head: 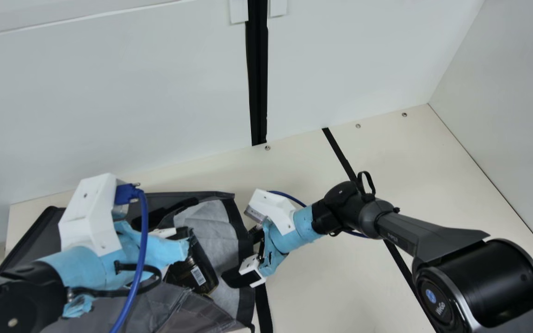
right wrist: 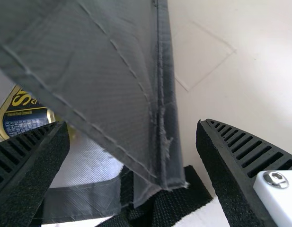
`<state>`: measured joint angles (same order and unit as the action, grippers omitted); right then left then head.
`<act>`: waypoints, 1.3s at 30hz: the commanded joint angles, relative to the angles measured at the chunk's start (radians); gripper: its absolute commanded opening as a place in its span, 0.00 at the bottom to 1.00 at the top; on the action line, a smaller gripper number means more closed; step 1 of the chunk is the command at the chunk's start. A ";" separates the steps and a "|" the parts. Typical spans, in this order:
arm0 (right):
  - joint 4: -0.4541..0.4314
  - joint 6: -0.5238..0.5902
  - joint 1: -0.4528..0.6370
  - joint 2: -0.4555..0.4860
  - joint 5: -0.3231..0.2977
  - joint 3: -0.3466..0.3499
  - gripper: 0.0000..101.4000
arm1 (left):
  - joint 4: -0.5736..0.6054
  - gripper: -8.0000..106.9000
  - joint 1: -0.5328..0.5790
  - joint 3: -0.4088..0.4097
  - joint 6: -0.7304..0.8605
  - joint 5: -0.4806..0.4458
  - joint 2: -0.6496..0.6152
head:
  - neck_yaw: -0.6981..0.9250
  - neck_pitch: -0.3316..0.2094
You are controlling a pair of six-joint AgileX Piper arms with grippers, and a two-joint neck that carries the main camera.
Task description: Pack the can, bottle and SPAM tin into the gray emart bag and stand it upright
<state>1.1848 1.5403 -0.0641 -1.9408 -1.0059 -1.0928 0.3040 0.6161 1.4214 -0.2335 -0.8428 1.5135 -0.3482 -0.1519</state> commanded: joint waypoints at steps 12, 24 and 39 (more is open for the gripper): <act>0.053 -0.031 0.009 -0.010 -0.051 0.014 0.08 | 0.000 0.00 0.000 0.000 0.000 0.000 0.000 | -0.001 -0.023; 0.112 -0.081 0.070 -0.001 -0.153 0.069 0.00 | 0.000 0.00 0.000 0.000 0.000 0.000 0.000 | -0.001 -0.023; 0.294 -0.126 0.045 0.061 -0.214 0.150 0.00 | 0.012 0.00 -0.001 -0.015 0.022 0.007 -0.019 | -0.001 -0.023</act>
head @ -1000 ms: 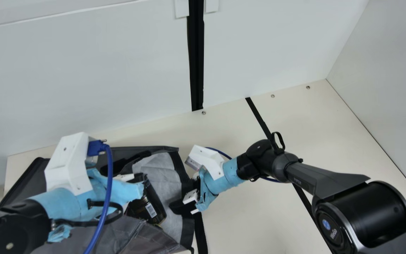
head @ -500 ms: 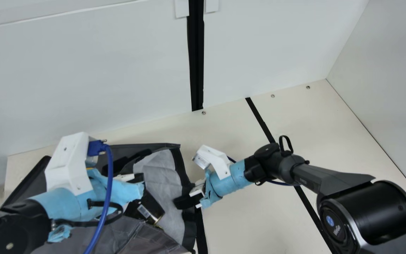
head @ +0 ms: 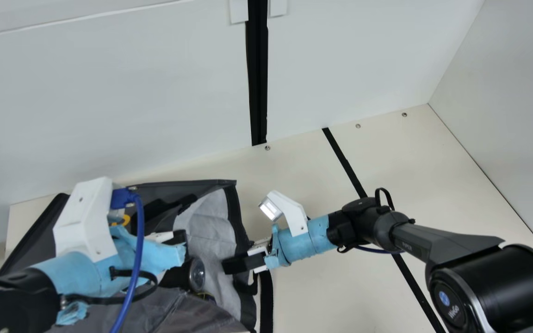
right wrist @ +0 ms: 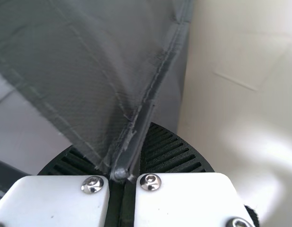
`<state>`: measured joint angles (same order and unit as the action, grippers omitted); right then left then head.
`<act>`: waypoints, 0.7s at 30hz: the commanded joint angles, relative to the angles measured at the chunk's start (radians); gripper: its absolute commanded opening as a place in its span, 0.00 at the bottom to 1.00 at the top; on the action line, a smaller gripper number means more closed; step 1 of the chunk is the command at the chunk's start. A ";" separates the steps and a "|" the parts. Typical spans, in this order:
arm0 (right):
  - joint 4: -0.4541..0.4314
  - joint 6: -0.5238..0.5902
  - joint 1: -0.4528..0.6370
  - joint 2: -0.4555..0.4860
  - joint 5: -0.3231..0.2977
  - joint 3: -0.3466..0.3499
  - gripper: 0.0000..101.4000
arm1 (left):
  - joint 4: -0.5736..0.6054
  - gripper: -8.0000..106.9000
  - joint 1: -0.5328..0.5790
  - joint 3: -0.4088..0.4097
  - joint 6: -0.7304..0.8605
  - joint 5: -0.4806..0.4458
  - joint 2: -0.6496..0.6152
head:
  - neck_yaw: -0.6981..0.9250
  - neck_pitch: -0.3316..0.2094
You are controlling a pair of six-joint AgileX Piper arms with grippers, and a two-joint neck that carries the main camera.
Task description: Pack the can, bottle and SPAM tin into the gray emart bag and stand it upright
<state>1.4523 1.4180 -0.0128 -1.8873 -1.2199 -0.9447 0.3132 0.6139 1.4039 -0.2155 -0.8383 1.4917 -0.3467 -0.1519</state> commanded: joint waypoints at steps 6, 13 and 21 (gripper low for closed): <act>0.098 -0.051 -0.041 0.066 0.000 0.008 0.00 | 0.023 0.00 -0.002 0.036 0.037 0.017 0.019 | -0.002 -0.023; 0.171 -0.126 -0.064 0.151 0.000 0.010 0.00 | 0.063 0.00 -0.019 0.086 0.101 0.023 0.041 | -0.002 -0.023; 0.222 -0.196 -0.033 0.234 0.000 0.016 0.00 | 0.131 0.00 -0.062 0.127 0.207 0.006 0.052 | -0.002 -0.023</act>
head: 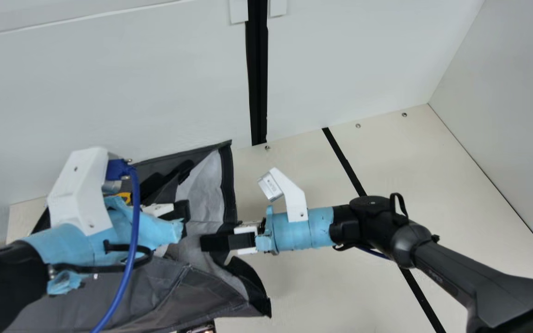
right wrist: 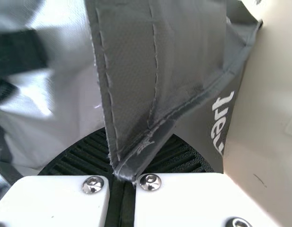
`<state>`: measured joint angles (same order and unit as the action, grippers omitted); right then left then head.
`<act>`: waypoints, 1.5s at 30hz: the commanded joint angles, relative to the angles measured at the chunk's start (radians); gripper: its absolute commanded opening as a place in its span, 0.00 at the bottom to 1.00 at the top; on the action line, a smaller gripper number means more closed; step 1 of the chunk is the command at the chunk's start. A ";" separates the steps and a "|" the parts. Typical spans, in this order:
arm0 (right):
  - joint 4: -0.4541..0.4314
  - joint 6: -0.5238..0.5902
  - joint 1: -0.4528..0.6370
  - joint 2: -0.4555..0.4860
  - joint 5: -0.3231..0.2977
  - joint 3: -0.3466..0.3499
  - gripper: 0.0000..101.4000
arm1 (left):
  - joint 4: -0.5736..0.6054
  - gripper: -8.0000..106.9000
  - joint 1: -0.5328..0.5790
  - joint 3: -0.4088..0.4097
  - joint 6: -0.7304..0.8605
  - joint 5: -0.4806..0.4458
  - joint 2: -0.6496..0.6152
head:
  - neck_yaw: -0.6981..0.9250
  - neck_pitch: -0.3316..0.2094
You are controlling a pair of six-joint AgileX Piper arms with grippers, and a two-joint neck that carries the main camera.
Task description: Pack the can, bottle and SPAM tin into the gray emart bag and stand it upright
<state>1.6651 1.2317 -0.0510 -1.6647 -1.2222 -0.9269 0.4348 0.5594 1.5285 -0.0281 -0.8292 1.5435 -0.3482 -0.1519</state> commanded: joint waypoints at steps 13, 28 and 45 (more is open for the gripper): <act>0.060 -0.102 0.066 0.147 0.002 0.003 0.00 | 0.098 0.00 -0.086 0.069 0.174 -0.057 -0.005 | -0.001 -0.023; 0.080 -0.225 0.104 0.342 0.002 -0.028 0.00 | 0.163 0.00 -0.140 0.244 0.300 -0.170 0.019 | -0.001 -0.023; 0.080 -0.337 0.173 0.532 0.002 -0.090 0.00 | 0.176 0.00 -0.157 0.490 0.336 -0.366 0.033 | -0.001 -0.023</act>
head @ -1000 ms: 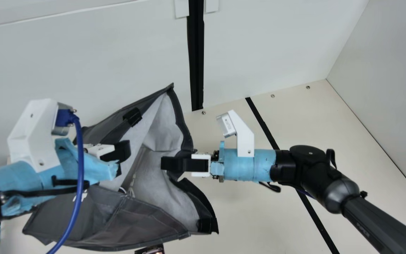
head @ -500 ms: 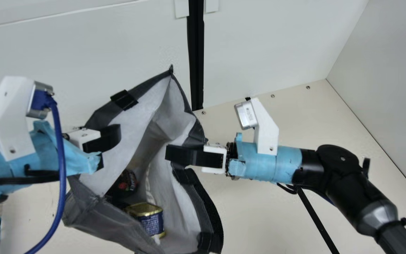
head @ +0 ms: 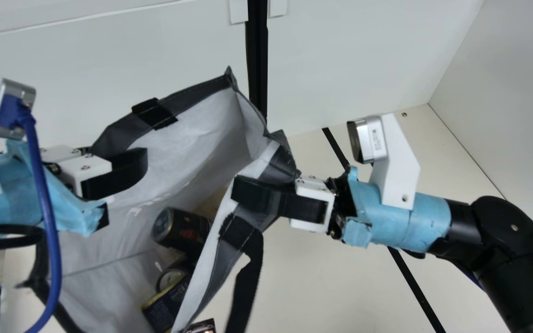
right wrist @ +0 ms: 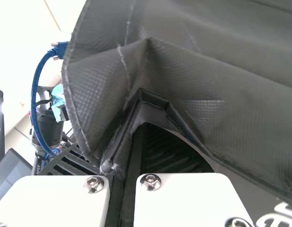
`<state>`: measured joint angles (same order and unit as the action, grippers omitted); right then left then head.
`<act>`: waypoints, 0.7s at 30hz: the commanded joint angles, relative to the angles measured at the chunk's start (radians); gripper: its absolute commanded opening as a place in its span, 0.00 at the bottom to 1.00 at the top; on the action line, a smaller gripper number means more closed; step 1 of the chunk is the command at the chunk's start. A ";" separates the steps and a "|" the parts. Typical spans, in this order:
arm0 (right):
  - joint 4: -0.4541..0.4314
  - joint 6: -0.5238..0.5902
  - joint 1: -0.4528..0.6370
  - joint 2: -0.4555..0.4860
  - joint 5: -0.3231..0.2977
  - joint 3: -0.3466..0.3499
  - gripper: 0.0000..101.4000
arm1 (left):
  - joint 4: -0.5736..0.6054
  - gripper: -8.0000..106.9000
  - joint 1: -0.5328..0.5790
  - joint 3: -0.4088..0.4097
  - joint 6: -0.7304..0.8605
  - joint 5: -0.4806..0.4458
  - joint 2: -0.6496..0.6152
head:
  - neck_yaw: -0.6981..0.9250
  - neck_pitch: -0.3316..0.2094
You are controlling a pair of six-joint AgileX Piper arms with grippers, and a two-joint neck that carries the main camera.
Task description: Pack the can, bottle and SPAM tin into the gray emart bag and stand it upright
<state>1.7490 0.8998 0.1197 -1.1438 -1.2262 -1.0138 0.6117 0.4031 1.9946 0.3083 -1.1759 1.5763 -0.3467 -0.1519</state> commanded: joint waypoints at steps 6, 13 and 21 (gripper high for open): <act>-0.010 -0.047 0.030 0.066 0.006 -0.029 0.00 | -0.020 0.00 0.030 0.044 0.009 -0.044 -0.016 | -0.002 -0.023; -0.041 -0.111 0.066 0.119 0.006 -0.057 0.00 | -0.049 0.00 0.082 -0.013 0.022 -0.044 -0.059 | -0.002 -0.023; -0.171 -0.224 0.128 0.148 0.006 -0.052 0.00 | -0.066 0.00 0.131 -0.107 0.015 -0.044 -0.098 | -0.002 -0.023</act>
<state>1.6149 0.6990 0.2402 -0.9958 -1.2253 -1.0676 0.5473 0.5291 1.9027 0.3257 -1.2193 1.4800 -0.3482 -0.1519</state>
